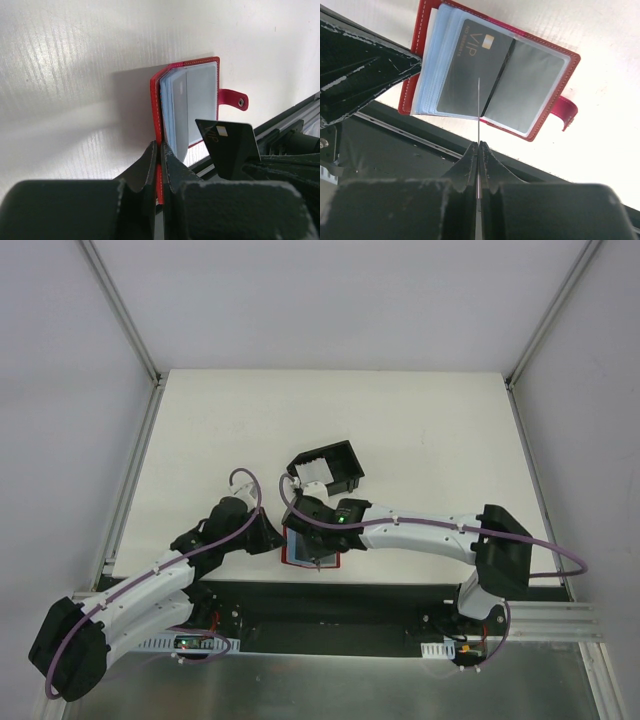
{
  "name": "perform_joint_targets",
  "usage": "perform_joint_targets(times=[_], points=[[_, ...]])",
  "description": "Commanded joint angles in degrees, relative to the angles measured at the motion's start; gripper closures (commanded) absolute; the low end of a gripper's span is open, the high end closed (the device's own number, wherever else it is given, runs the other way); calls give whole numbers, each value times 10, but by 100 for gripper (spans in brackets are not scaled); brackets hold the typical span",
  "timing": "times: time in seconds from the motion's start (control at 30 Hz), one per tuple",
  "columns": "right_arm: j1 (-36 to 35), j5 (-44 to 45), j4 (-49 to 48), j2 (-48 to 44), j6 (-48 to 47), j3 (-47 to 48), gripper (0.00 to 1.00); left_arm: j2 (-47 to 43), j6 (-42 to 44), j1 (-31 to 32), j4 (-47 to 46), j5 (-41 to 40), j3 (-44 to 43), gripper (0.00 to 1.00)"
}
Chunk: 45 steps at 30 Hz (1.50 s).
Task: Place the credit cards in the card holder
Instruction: Turn over the card slot in the card holder.
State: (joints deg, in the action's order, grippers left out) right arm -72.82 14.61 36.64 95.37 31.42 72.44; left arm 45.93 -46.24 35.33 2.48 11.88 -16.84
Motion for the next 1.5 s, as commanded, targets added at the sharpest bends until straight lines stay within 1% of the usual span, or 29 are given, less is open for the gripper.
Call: perform_joint_targets(times=[0.0,0.2,0.4,0.5,0.63,1.0,1.27,1.4,1.47], points=[[-4,36,52,2,-2,25,100,-6,17,5,-8,13,-18,100],[-1,65,48,-26,2,11,100,-12,28,5,-13,26,-29,100],[14,65,41,-42,6,-5,100,-16,33,5,-16,42,-47,100],[27,47,23,-41,9,-23,100,-4,34,4,-17,49,-52,100],[41,14,-32,-42,16,-62,100,5,35,6,-21,56,-55,100],[59,-48,-111,-26,29,-109,100,32,33,12,-22,71,-78,100],[64,-53,-122,-22,30,-119,100,58,45,28,-22,70,-98,100],[64,-35,-112,-33,32,-123,99,63,37,29,-20,39,-88,100],[64,-20,-102,-46,31,-124,100,72,29,29,-17,38,-83,100]])
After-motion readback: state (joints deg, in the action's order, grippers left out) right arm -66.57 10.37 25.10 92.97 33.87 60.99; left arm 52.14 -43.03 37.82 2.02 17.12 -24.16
